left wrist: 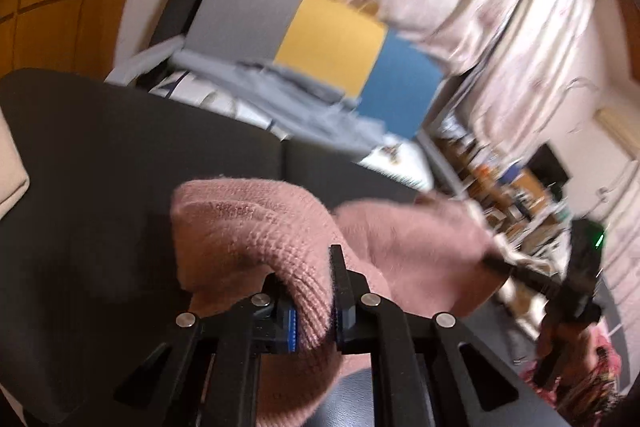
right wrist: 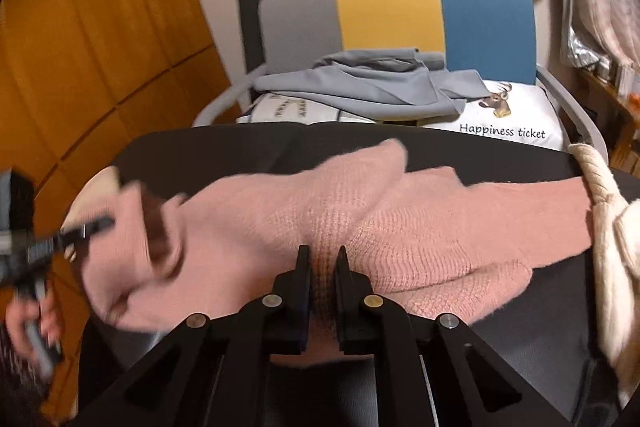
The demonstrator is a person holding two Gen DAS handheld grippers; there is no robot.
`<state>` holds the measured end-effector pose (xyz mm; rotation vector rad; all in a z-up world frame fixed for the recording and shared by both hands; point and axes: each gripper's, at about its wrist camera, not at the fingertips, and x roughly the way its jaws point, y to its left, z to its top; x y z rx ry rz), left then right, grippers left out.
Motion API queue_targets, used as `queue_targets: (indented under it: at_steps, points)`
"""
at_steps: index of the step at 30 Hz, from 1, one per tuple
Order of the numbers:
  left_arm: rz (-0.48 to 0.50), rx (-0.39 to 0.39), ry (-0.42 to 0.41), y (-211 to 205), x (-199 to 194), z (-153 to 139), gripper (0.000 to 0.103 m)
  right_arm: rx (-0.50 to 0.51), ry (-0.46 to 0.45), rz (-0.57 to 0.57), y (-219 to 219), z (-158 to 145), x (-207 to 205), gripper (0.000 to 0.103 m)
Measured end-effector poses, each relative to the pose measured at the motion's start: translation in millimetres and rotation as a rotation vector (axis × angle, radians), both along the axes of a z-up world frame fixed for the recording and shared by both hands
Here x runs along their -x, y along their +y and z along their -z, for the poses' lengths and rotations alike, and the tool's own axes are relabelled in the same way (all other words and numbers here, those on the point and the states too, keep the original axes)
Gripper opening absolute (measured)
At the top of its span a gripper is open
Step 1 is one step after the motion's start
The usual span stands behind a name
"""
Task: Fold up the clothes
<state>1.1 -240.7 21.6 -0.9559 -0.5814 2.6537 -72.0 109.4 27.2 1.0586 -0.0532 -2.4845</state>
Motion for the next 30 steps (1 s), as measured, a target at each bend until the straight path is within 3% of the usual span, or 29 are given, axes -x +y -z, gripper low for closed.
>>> queue_targets:
  at_steps: [3,8,10,13,16,17,18,19,20,24,26,27,28,29,30]
  points:
    - [0.007,0.032,-0.042,-8.3,-9.7,12.0,0.011,-0.011,-0.043,-0.002,13.4,16.7,-32.5,0.010]
    - [-0.017,0.066,-0.244,-16.4,-13.6,78.6,0.012,-0.029,-0.238,0.066,35.3,88.7,-57.5,0.010]
    - [-0.023,0.044,-0.275,-21.3,-18.1,94.4,0.015,0.017,-0.267,0.086,44.7,107.3,-61.1,0.010]
    - [-0.026,-0.011,-0.272,-37.5,-27.4,87.5,0.019,0.029,-0.244,0.071,50.5,90.7,-62.2,0.018]
    - [-0.048,-0.060,-0.267,-57.8,-36.9,78.6,0.022,0.039,-0.124,0.050,55.4,56.9,-66.2,0.020]
    - [-0.067,-0.080,-0.260,-66.0,-39.7,74.7,0.022,0.048,-0.080,0.054,57.1,45.5,-66.6,0.026]
    - [-0.090,-0.094,-0.253,-73.0,-42.4,70.2,0.023,0.060,-0.041,0.069,58.7,34.1,-65.3,0.053]
    - [-0.111,-0.092,-0.242,-76.2,-44.0,63.7,0.024,0.069,-0.024,0.084,59.1,28.2,-62.1,0.086]
    - [-0.112,-0.078,-0.228,-74.6,-43.9,57.0,0.024,0.078,-0.009,0.099,58.1,23.6,-57.4,0.093]
    - [-0.043,-0.043,-0.177,-50.8,-29.3,33.1,0.026,-0.015,-0.012,0.134,35.6,26.5,-17.4,0.094]
    - [0.022,-0.046,-0.158,-30.8,-9.3,22.9,0.032,-0.044,-0.052,0.145,27.6,37.0,5.6,0.094]
    - [0.055,-0.042,-0.155,-18.9,0.9,20.8,0.042,-0.044,-0.079,0.144,23.2,44.8,16.4,0.094]
    - [0.087,-0.033,-0.155,-6.6,12.4,19.7,0.054,-0.042,-0.102,0.144,22.3,52.5,21.6,0.090]
    - [0.111,-0.013,-0.168,6.2,26.6,22.1,0.059,-0.047,-0.144,0.145,17.2,63.4,29.4,0.084]
    - [0.122,0.007,-0.190,16.5,38.5,27.0,0.064,-0.054,-0.182,0.141,12.4,74.1,34.2,0.068]
